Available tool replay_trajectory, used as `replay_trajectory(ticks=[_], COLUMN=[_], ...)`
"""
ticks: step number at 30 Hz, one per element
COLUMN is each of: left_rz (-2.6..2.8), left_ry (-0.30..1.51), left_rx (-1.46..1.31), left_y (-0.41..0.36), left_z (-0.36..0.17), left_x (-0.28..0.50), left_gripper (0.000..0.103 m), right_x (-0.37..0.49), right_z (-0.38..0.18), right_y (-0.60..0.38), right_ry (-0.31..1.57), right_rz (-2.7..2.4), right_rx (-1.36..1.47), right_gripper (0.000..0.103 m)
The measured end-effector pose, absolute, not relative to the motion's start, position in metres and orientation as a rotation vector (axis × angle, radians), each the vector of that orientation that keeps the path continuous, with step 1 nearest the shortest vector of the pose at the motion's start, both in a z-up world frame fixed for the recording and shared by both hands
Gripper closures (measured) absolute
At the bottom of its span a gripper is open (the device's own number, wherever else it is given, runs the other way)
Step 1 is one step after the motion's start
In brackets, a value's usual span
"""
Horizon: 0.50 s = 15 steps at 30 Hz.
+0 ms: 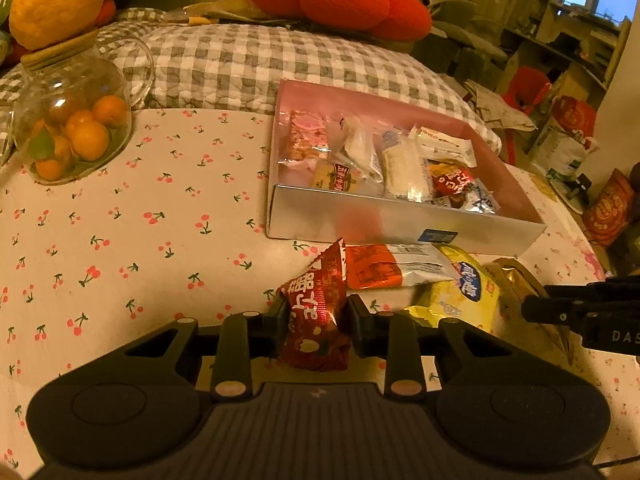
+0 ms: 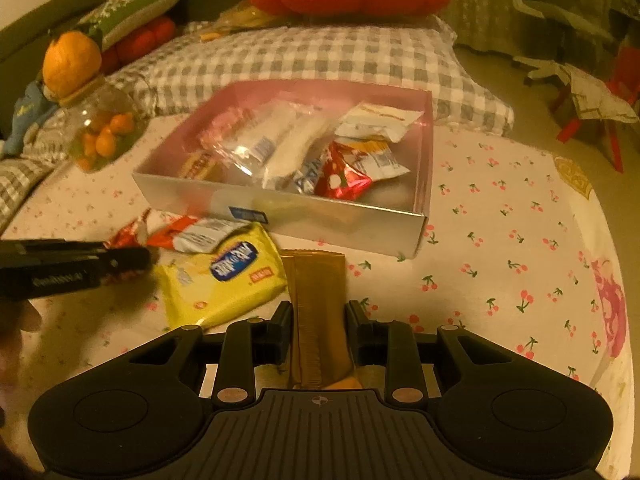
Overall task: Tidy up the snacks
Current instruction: 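Grasp the red candy bag with the left gripper while the right grasps the gold bar, then lift the red candy bag and gold bar and carry both over the box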
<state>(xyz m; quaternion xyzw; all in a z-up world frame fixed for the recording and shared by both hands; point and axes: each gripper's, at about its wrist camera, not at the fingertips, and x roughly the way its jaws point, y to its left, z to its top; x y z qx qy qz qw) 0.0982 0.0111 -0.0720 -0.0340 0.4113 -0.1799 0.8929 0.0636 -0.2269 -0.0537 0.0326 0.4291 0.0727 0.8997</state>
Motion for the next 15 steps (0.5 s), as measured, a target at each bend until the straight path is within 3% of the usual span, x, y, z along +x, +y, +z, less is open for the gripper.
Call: replay_trajectory(ticks=[15], left_rz=[-0.4], left_ry=[0.872], left_rx=[-0.172], left_y=[0.015], left_z=[-0.053], left_x=[0.088], left_gripper=[0.076], right_x=[0.058], right_z=[-0.03], right_y=[-0.241], right_ry=[0.911], right_rz=[0.12], right_rx=[0.246], right_gripper=[0.076])
